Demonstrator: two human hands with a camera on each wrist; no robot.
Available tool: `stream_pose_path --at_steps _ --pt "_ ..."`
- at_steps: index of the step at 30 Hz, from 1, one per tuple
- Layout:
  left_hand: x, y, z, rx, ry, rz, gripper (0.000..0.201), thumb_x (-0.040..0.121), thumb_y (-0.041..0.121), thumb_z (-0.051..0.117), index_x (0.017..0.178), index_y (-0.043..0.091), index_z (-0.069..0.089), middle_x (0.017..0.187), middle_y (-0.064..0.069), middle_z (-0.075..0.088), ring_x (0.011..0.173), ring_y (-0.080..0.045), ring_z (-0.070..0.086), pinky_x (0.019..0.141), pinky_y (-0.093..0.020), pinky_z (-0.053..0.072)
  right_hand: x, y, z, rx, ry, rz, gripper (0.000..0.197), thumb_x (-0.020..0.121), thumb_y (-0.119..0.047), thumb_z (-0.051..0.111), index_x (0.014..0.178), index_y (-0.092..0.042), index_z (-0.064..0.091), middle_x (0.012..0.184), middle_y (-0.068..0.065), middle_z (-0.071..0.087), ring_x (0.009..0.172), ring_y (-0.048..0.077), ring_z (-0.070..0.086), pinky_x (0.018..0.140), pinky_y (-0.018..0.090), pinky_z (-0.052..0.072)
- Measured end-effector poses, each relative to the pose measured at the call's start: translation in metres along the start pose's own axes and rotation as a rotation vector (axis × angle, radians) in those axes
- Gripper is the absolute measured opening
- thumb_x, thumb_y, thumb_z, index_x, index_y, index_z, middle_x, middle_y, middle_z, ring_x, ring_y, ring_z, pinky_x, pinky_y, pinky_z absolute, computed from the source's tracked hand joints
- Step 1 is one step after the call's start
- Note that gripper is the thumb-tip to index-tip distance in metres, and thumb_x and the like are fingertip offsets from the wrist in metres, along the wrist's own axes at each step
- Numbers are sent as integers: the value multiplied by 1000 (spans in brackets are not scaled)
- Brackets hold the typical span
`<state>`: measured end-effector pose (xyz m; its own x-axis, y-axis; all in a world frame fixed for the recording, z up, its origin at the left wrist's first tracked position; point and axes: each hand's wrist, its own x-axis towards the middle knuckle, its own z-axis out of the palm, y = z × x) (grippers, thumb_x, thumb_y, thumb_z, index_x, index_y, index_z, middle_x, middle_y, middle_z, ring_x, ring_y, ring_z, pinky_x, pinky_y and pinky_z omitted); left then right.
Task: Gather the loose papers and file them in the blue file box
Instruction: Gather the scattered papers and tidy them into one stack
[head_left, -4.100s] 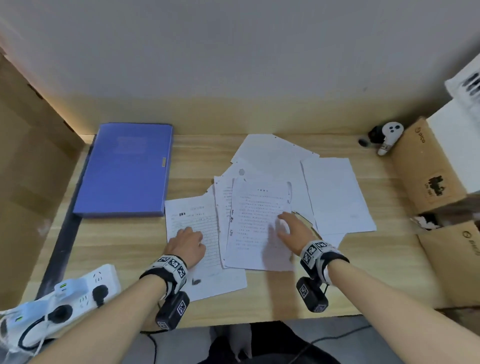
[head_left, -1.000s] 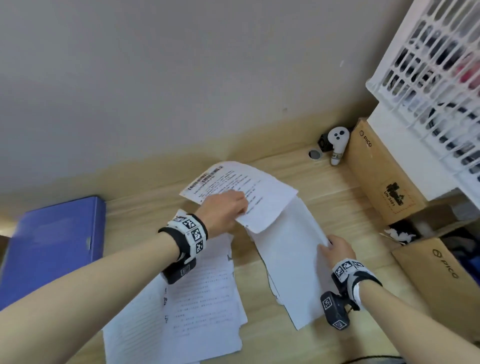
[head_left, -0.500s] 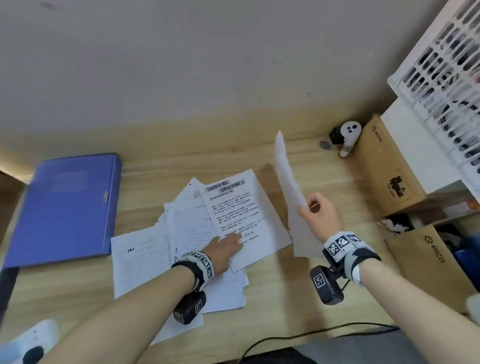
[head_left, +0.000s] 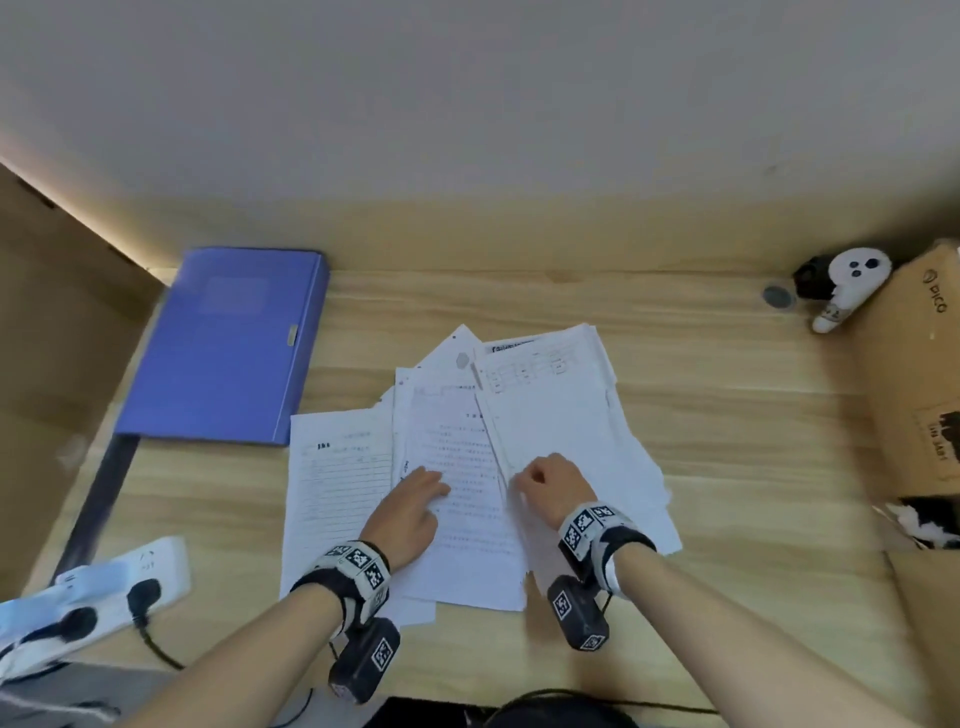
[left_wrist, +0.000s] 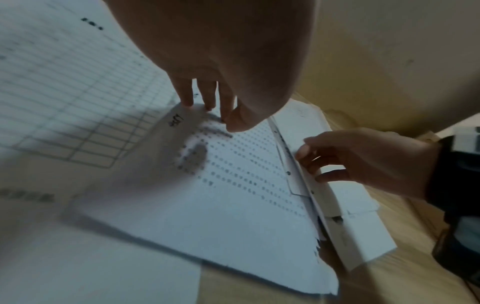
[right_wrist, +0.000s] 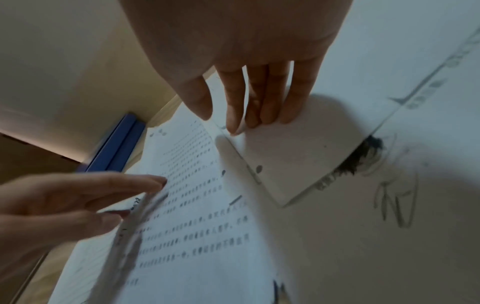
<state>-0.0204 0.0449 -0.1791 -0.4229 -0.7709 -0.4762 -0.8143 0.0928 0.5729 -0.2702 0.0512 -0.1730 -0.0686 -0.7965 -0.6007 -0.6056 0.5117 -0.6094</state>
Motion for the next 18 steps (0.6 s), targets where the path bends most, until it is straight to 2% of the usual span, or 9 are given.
stream_pose_path --at_steps 3,5,7,9,11,12,14,16,18 --pt "-9 -8 3 -3 -18 -2 49 97 1 42 144 14 46 161 6 22 152 -13 10 115 -17 5 7 6 -21 -63 54 -23 27 88 -35 52 74 -13 59 77 0 63 70 21 58 63 32 46" --pt "-9 -10 5 32 -8 23 48 96 1 42 142 16 48 161 9 21 151 -12 9 115 -16 6 18 16 -46 -31 220 -6 15 84 -29 52 74 -20 58 84 1 59 78 24 56 69 34 48" --pt "-8 -11 8 36 15 16 47 95 0 43 138 17 53 159 10 25 151 -12 11 116 -17 8 29 31 -71 -49 405 13 5 79 -28 54 80 -24 57 89 6 51 85 28 47 75 34 43" --pt "-6 -9 10 27 51 -3 45 92 -2 45 130 18 60 156 8 32 149 -13 17 117 -21 15 34 45 -87 -136 453 58 29 78 -28 67 103 -13 60 107 11 53 105 31 47 89 37 41" --pt "-2 -4 12 31 97 -15 41 90 -3 47 120 17 65 150 6 39 144 -15 25 116 -25 24 39 58 -94 -188 402 143 46 74 -32 73 111 -10 57 114 8 52 115 30 44 93 39 42" --pt "0 0 13 33 116 -21 38 89 -3 48 115 17 67 147 4 42 140 -15 29 112 -24 27 39 61 -94 -196 368 180 48 71 -37 74 108 -12 57 112 5 54 114 29 46 91 40 47" --pt "4 8 13 41 140 -41 33 89 -1 49 109 15 69 140 2 46 134 -17 34 105 -22 29 41 66 -91 -166 337 219 42 64 -44 75 92 -18 60 98 0 61 102 26 55 80 39 53" --pt "9 16 11 60 142 -75 30 90 3 51 111 15 70 135 1 48 128 -19 40 104 -25 34 41 65 -87 -116 315 242 32 68 -41 74 82 -18 57 83 0 61 84 25 59 67 34 50" --pt "15 26 8 59 128 -106 31 92 8 51 117 15 67 130 2 52 122 -19 46 102 -29 39 36 63 -81 -90 310 256 26 74 -36 72 81 -16 57 76 2 62 74 26 59 61 31 44"
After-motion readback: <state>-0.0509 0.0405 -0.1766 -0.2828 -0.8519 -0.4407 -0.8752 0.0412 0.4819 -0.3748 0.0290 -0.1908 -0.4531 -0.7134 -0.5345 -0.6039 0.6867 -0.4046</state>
